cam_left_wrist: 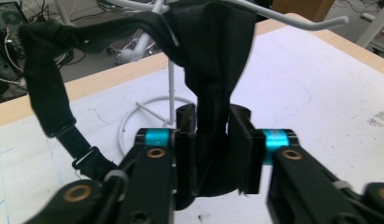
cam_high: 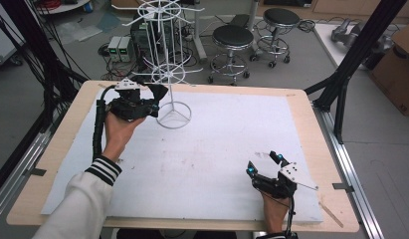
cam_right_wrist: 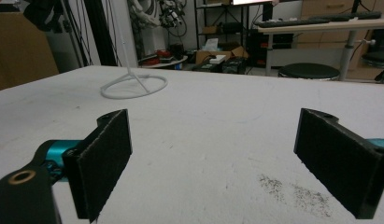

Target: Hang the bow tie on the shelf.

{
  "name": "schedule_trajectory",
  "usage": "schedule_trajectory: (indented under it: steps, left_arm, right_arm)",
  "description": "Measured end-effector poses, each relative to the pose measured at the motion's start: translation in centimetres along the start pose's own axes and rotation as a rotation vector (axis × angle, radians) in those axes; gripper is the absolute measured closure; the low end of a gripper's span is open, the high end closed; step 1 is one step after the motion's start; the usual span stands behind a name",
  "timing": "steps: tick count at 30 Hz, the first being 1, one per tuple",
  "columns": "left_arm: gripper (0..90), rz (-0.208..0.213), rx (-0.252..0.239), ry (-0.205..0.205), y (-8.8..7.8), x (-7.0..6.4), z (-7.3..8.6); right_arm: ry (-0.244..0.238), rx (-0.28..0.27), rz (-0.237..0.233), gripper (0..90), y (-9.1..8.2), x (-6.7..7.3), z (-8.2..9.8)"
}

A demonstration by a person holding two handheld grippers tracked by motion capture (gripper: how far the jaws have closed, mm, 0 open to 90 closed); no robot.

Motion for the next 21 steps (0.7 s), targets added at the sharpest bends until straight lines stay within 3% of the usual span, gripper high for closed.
schedule_trajectory:
  steps: [4, 8, 13, 15, 21]
  left_arm:
    - [39.9, -0.062, -0.007, 0.040, 0.0, 0.0, 0.5]
    - [22.2, -0.008, -0.030, 0.033, -0.5, 0.4, 1.1]
    - [15.4, 0.035, -0.054, 0.045, -1.9, 0.9, 2.5]
    - [15.2, 0.026, -0.069, 0.051, -2.8, 1.1, 3.5]
    - [12.8, 0.043, -0.146, 0.056, -5.8, 1.6, 8.2]
  right_arm:
    - [0.000, -0.002, 0.001, 10.2, 0.0, -0.1, 0.0]
    - [0.001, -0.001, -0.001, 10.2, 0.0, 0.0, 0.0]
    - [-0.003, -0.001, 0.000, 10.2, 0.0, 0.0, 0.0]
    - [-0.001, 0.001, 0.000, 10.2, 0.0, 0.0, 0.0]
    - [-0.010, -0.002, 0.001, 10.2, 0.0, 0.1, 0.0]
Point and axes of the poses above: each handheld gripper's, and its own axes: y roughly forward along the jaws, z roughly out of its underside, x roughly to its left, the point moved 1 cm from there along y, roughly forward along the jaws, and after that the axes turned 2 degrees about z, right-handed, at the moved point
